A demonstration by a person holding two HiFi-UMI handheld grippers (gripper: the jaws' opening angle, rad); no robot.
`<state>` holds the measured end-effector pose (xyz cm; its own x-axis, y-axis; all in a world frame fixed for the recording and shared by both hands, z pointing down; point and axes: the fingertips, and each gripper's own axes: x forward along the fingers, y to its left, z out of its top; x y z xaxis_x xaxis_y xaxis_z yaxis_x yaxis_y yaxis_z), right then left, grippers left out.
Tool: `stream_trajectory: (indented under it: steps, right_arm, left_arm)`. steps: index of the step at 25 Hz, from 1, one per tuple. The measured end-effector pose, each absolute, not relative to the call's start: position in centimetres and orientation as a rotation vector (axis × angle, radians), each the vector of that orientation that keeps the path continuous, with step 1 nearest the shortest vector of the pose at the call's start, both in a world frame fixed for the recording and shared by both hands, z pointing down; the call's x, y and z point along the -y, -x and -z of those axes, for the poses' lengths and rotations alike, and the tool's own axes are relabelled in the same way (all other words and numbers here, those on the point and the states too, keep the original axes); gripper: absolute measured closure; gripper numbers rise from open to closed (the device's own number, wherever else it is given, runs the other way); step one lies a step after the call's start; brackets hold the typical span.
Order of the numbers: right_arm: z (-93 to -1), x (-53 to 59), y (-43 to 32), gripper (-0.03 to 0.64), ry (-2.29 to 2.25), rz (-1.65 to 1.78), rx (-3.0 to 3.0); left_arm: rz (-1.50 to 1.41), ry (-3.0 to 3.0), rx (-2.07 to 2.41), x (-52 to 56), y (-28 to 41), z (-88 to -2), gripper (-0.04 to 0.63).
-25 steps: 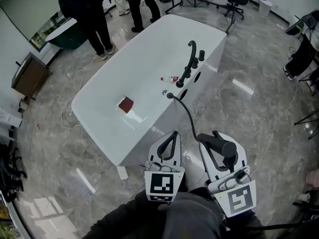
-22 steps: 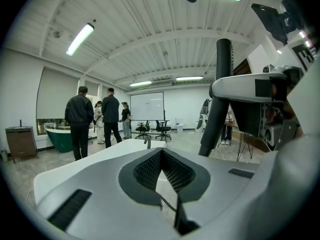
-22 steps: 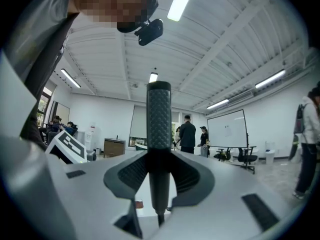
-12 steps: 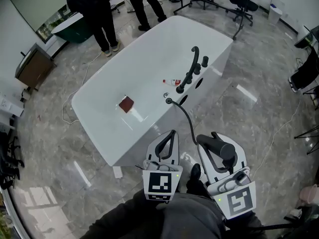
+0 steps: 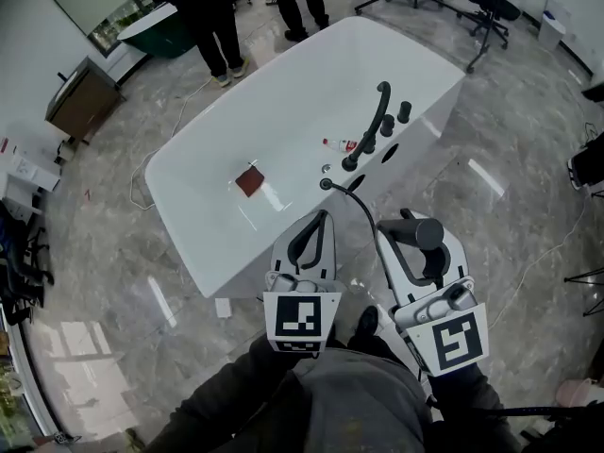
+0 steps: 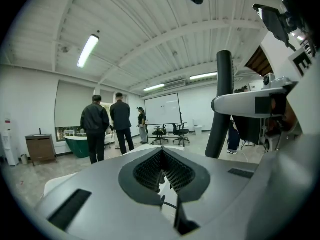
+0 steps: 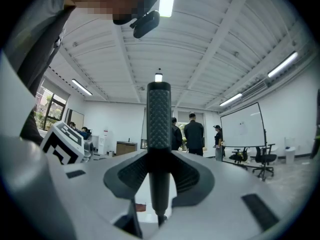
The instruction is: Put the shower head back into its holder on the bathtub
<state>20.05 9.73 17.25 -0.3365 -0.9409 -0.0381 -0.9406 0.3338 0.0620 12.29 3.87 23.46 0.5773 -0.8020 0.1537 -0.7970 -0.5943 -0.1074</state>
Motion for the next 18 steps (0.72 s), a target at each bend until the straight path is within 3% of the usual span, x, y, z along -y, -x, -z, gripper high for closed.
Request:
stream_trajectory:
  steps: [18]
  right_arm:
    - [-18.5, 0.0, -16.3, 0.476, -1.622, 0.074, 2.621]
  left_arm:
    - [0.284, 2.749, -1.527, 3.9, -9.8, -24.8, 0.592]
